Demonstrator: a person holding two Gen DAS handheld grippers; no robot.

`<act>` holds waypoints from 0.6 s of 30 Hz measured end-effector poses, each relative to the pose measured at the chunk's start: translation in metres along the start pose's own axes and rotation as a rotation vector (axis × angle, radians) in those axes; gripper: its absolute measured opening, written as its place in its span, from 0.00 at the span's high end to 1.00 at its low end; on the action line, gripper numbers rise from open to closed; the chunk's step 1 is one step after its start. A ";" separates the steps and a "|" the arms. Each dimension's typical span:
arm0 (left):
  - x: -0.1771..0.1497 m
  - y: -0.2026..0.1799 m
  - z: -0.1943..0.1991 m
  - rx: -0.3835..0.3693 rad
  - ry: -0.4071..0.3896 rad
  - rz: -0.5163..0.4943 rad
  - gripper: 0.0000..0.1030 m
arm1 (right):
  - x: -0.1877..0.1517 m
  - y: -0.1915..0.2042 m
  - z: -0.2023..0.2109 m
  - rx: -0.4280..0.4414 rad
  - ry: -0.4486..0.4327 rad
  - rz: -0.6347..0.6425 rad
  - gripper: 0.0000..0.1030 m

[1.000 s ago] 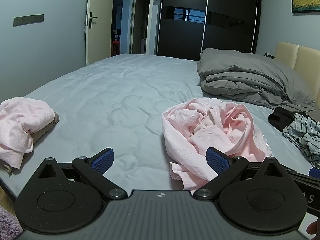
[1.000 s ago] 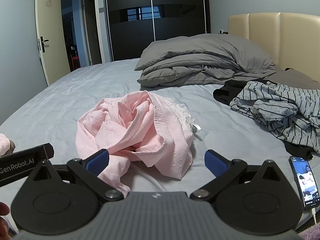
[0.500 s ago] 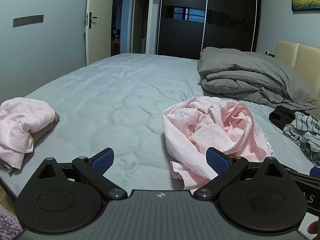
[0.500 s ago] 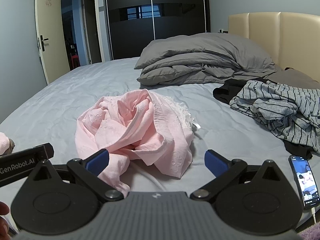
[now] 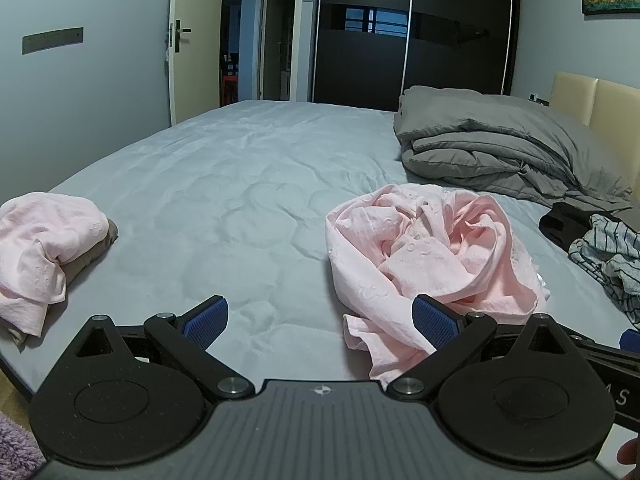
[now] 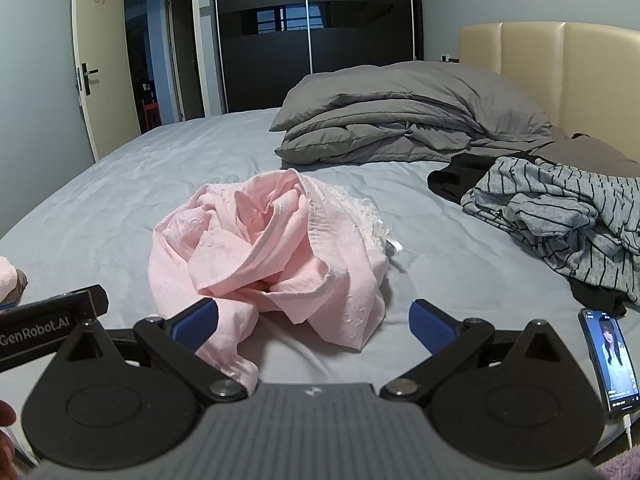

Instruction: Fold clothes

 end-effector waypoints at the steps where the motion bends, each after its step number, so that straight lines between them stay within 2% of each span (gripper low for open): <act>1: -0.001 0.000 -0.001 0.000 0.001 -0.003 0.02 | 0.000 0.000 -0.001 0.002 0.001 0.002 0.00; 8: -0.008 -0.003 -0.010 -0.024 0.021 -0.026 0.03 | -0.003 -0.004 -0.010 0.029 0.015 0.005 0.00; 14: -0.014 -0.010 -0.024 -0.058 0.040 -0.040 0.07 | -0.006 -0.009 -0.024 0.040 0.033 -0.001 0.02; 16: -0.014 -0.012 -0.030 -0.073 0.046 -0.034 0.09 | -0.006 -0.011 -0.031 0.038 0.037 -0.001 0.08; 18: -0.014 -0.016 -0.035 -0.087 0.054 -0.035 0.19 | -0.005 -0.013 -0.040 0.037 0.043 -0.008 0.13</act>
Point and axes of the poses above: each gripper's, at about its wrist camera, not at the fingertips, and z roughly against the way its jaws point, y to its left, x to its top, the point moved 5 cm from there along -z, roughly the way its jaws point, and after that the axes turned 1 degree about -x, right-handed, at the moved point
